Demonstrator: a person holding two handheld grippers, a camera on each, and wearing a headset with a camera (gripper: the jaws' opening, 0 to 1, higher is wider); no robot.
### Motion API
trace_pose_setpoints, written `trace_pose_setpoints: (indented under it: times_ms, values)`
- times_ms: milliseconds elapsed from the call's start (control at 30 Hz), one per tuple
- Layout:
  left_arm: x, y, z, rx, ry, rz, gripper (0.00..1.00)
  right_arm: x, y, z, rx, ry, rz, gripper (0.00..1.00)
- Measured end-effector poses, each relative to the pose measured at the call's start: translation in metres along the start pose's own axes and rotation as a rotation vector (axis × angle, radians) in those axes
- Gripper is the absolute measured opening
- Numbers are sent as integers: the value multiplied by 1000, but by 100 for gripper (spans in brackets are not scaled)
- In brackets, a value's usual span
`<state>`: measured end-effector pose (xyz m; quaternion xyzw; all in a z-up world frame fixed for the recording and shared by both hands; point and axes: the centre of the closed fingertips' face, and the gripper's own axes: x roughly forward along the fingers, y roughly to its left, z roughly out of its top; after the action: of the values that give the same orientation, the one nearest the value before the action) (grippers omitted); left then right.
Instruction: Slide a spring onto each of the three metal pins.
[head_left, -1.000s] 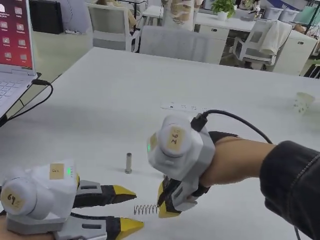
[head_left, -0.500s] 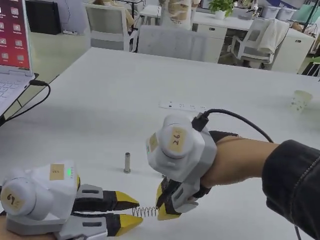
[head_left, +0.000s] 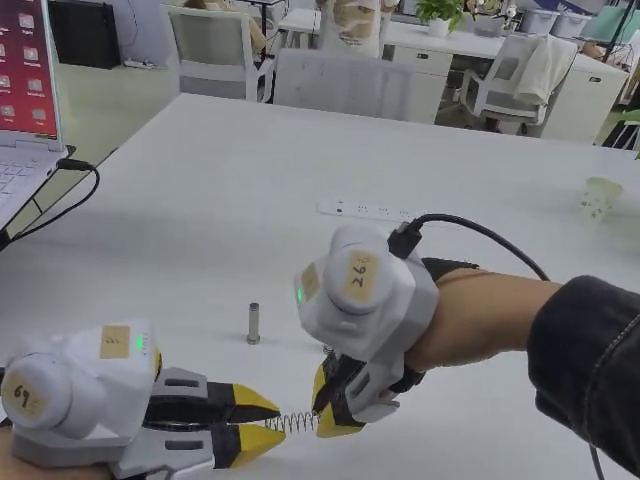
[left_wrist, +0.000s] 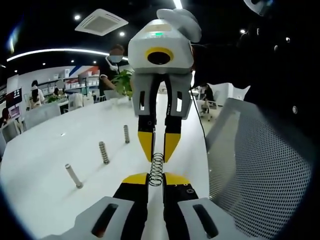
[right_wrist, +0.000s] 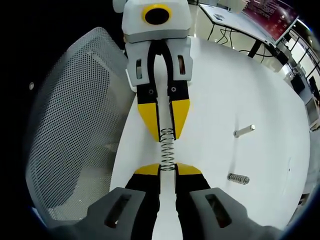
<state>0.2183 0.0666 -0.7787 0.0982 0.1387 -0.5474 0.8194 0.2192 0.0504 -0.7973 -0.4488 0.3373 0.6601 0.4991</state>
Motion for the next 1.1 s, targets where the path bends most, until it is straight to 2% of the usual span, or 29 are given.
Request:
trace_pose_setpoints:
  times_ms: [533, 800, 933, 1100]
  values:
    - [-1, -3, 2, -10, 4, -10, 1, 4, 1, 0, 21, -2, 10, 9]
    - [-2, -4, 10, -5, -10, -12, 1, 8, 1, -2, 31, -5, 19, 10]
    - [-3, -3, 17, -6, -32, -12, 2, 10, 2, -4, 28, -5, 21, 10]
    - [-2, -2, 14, -11, -23, -11, 2, 8, 1, -2, 22, -15, 17, 9]
